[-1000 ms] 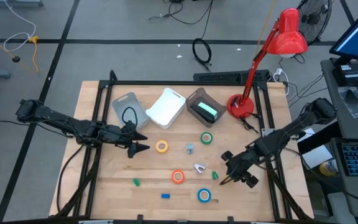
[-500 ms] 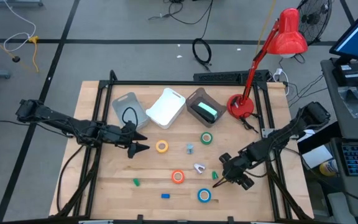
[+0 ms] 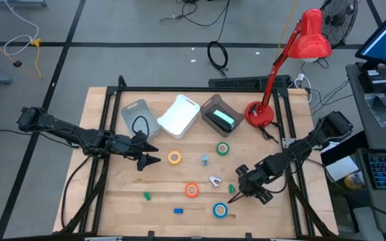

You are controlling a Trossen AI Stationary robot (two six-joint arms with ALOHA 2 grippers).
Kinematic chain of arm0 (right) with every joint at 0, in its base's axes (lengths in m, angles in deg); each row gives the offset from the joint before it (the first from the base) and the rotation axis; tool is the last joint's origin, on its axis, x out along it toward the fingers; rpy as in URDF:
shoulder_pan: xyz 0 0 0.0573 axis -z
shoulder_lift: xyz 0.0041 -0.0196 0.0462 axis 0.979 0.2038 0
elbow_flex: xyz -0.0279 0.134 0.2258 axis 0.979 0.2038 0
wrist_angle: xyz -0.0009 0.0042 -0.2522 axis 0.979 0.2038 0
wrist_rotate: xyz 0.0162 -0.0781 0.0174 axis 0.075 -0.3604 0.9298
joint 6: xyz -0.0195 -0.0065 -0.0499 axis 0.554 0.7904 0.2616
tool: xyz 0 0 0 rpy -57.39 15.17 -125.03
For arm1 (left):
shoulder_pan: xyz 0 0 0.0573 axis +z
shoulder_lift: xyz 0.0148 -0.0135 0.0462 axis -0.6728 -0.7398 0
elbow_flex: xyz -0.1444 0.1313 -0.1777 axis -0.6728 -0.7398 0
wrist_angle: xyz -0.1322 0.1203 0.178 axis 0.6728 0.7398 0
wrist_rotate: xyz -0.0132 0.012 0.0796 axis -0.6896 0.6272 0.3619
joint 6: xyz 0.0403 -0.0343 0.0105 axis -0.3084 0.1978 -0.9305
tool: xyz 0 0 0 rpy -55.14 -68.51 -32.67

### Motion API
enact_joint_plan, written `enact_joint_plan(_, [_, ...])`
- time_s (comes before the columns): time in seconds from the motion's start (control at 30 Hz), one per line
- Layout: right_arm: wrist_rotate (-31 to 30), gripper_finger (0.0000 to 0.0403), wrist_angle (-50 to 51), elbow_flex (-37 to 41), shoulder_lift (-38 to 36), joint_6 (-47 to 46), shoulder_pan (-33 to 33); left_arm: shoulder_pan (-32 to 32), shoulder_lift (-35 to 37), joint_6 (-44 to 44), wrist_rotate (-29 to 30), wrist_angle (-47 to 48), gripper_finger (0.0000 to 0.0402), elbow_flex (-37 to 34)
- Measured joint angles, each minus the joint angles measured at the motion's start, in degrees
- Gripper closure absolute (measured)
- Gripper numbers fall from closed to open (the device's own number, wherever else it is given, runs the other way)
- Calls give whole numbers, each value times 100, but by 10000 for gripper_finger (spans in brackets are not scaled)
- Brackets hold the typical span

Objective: Pick and place Stapler, Stapler remover, tape
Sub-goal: Put the small yellow stapler into the black bin

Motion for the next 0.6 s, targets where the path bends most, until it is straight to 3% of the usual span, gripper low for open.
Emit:
enact_joint_plan(0.3, [-40,285,22,0,4,-205,10,0,0,-29,0,25,91,0])
enact_joint_plan(0.6, [-27,330,43,4,4,-486,66,0,0,-28,3,24,77,0])
